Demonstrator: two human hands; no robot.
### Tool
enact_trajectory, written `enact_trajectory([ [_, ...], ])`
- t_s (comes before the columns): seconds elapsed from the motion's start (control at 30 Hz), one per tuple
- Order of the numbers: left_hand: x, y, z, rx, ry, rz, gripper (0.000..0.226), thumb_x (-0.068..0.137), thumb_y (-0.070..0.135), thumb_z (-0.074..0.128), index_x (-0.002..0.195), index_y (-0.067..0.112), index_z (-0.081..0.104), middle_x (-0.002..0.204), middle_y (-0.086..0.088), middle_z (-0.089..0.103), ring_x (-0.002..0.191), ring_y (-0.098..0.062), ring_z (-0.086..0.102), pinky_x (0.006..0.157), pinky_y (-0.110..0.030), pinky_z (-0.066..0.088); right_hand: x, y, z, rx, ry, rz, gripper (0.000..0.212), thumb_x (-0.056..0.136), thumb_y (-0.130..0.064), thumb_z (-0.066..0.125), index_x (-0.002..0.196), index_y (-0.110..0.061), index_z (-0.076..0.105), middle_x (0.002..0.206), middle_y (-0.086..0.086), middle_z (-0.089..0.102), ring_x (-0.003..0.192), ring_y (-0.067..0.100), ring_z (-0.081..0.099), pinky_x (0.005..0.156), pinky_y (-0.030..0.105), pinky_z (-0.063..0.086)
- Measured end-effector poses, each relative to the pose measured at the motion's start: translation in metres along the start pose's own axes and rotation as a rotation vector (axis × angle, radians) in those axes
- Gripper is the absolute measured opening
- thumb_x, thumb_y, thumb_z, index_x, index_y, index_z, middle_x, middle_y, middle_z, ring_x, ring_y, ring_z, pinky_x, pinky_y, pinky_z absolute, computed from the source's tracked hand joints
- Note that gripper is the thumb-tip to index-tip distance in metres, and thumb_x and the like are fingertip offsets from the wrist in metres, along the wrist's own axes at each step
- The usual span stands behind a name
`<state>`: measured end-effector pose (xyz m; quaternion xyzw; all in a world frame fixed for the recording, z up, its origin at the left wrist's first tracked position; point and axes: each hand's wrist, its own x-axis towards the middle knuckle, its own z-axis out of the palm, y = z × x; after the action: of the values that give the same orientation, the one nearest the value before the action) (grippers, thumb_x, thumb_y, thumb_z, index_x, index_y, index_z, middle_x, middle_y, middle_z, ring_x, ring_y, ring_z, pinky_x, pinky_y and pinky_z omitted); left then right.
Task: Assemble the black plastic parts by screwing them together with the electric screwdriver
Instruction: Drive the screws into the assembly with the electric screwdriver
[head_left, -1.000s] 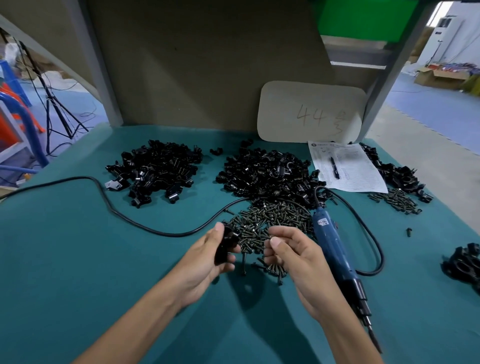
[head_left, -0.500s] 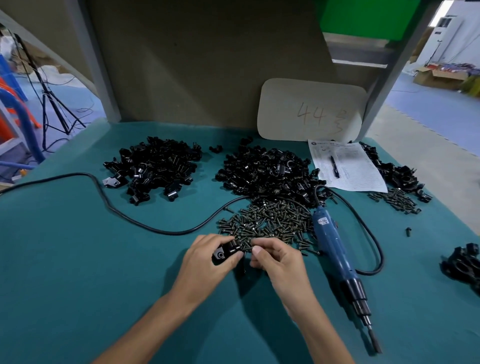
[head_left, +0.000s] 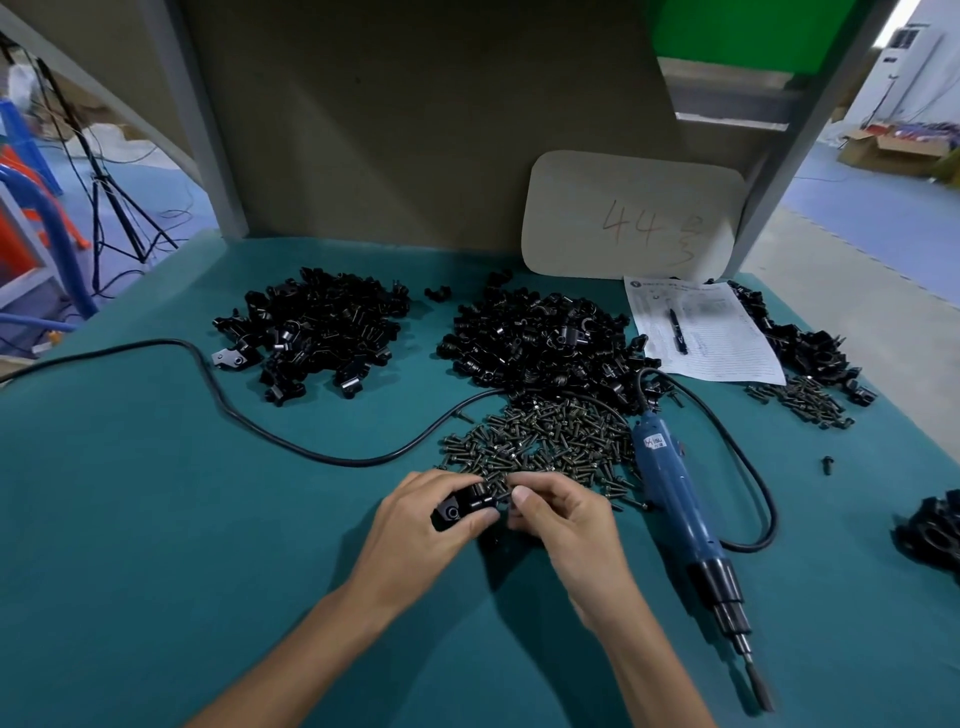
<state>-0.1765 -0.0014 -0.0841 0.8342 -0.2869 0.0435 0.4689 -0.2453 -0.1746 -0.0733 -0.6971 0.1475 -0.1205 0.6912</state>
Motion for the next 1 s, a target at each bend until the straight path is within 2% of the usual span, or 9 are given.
enact_trajectory([
  [0.1, -0.0001, -0.0001, 0.0, 0.003, 0.005, -0.005, 0.029, 0.083, 0.047, 0.078, 0.109, 0.035, 0.073, 0.103, 0.031, 0.065, 0.104, -0.003, 0.058, 0.086, -0.01, 0.041, 0.0025, -0.0001, -0.0032, -0.064, 0.001, -0.014, 0.023, 0.097, -0.013, 0.069, 0.097, -0.034, 0.079, 0.092, 0.0, 0.078, 0.083, 0.019, 0.075, 0.079, 0.031, 0.061],
  [0.3, 0.0, -0.0006, 0.0004, -0.017, -0.003, -0.025, 0.03, 0.083, 0.049, 0.077, 0.11, 0.035, 0.073, 0.101, 0.029, 0.066, 0.104, -0.003, 0.059, 0.085, -0.012, 0.043, 0.0019, -0.0015, -0.0049, -0.142, -0.013, -0.063, 0.019, 0.097, -0.013, 0.069, 0.1, -0.029, 0.077, 0.089, -0.004, 0.078, 0.081, 0.015, 0.075, 0.074, 0.024, 0.057],
  [0.5, 0.001, -0.0035, 0.0007, -0.043, -0.06, -0.061, 0.032, 0.084, 0.05, 0.076, 0.111, 0.034, 0.073, 0.101, 0.022, 0.069, 0.103, -0.002, 0.062, 0.088, -0.024, 0.049, -0.0008, -0.0038, -0.0076, -0.072, -0.066, -0.068, 0.018, 0.097, -0.01, 0.07, 0.105, -0.025, 0.077, 0.093, 0.001, 0.078, 0.086, 0.018, 0.076, 0.078, 0.024, 0.058],
  [0.8, -0.0002, -0.0012, 0.0024, -0.052, -0.075, -0.072, 0.033, 0.085, 0.052, 0.074, 0.114, 0.034, 0.072, 0.103, 0.024, 0.069, 0.102, 0.0, 0.062, 0.087, -0.026, 0.051, 0.001, -0.0012, 0.0001, -0.029, -0.045, -0.019, 0.016, 0.097, -0.007, 0.068, 0.101, -0.02, 0.077, 0.09, 0.002, 0.078, 0.079, 0.015, 0.074, 0.073, 0.024, 0.058],
  [1.0, 0.0001, -0.0003, 0.0017, -0.085, -0.005, -0.103, 0.033, 0.084, 0.052, 0.076, 0.111, 0.034, 0.072, 0.104, 0.025, 0.069, 0.102, 0.0, 0.064, 0.088, -0.028, 0.052, 0.0003, -0.0006, -0.0036, -0.012, 0.014, -0.019, 0.014, 0.096, -0.007, 0.069, 0.102, -0.018, 0.077, 0.091, 0.003, 0.078, 0.083, 0.021, 0.076, 0.079, 0.031, 0.061],
])
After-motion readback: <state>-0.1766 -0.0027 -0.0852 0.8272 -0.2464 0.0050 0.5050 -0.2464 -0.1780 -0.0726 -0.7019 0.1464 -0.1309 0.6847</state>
